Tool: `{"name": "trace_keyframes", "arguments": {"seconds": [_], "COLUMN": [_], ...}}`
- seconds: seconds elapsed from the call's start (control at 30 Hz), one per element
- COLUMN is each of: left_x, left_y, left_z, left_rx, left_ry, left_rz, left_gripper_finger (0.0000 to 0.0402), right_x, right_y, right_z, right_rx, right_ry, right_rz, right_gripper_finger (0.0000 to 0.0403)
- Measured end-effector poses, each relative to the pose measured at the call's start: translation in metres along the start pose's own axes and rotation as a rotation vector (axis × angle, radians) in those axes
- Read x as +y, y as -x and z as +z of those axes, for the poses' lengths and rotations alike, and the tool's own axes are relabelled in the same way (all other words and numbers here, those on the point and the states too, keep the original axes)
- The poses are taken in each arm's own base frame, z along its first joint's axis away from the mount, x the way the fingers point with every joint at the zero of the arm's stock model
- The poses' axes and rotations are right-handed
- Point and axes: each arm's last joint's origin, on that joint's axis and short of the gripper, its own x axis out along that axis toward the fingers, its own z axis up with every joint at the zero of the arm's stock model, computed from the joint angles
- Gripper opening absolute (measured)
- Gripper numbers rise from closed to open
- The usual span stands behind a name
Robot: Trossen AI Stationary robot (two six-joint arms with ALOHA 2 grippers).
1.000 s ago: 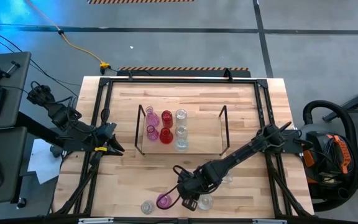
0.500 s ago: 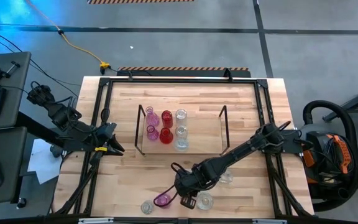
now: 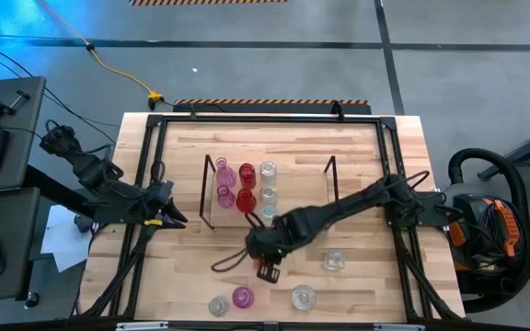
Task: Sort vases onto shelf
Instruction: Put the red vase aligned with the other red vases on the shelf
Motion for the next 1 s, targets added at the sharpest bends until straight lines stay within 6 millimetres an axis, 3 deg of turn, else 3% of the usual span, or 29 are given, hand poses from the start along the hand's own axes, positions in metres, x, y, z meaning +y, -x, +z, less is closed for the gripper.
{"name": "trace_keyframes", "arguments": {"seconds": [0.5, 1.0], "left_x": [-0.004, 0.006], "left_y": [-0.027, -0.028], "left_z": [-0.005, 0.003], "left_rx": [0.082, -0.103], "left_ry": [0.017, 0.196], "left_rz": [0.119, 0.323], "left_gripper_finger": [0.0076, 0.0076], "right_x": [-0.052, -0.089], "right_y": [0.048, 0.058], "right_z": [0.055, 0.077], "right_rx": [-0.097, -0.134], "right_ry": [0.112, 0.170], "right_rz": [0.008, 0.024], "right_gripper_finger": [0.0001, 0.0001]}}
